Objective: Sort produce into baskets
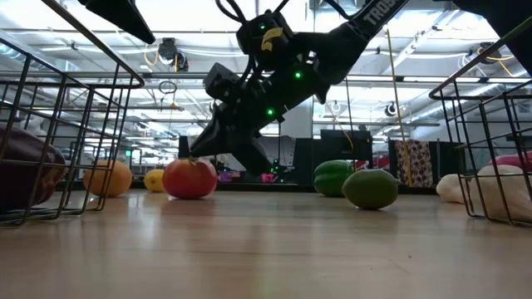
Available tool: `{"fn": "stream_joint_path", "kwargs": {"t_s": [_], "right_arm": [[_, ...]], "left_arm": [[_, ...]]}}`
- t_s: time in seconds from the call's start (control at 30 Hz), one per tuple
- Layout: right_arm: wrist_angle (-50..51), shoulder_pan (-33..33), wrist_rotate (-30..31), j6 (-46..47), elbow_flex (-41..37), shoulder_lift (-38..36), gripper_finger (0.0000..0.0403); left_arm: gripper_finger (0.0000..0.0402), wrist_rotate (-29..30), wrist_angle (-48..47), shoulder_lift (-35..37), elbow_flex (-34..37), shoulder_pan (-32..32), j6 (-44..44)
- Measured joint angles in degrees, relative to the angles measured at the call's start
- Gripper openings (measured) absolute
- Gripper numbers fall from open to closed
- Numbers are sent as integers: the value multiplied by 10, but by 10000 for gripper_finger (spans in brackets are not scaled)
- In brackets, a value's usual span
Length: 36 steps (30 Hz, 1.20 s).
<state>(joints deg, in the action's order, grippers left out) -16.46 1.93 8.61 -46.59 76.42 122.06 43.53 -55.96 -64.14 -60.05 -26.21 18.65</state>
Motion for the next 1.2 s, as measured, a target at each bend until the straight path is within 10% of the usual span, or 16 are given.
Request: {"fn": "stream_joint_path", "kwargs": {"t_s": [1.2], "right_arm": [[84, -25, 51, 32, 77, -36, 0]], "left_arm": [[61, 5, -1, 0, 0, 0, 4]]}}
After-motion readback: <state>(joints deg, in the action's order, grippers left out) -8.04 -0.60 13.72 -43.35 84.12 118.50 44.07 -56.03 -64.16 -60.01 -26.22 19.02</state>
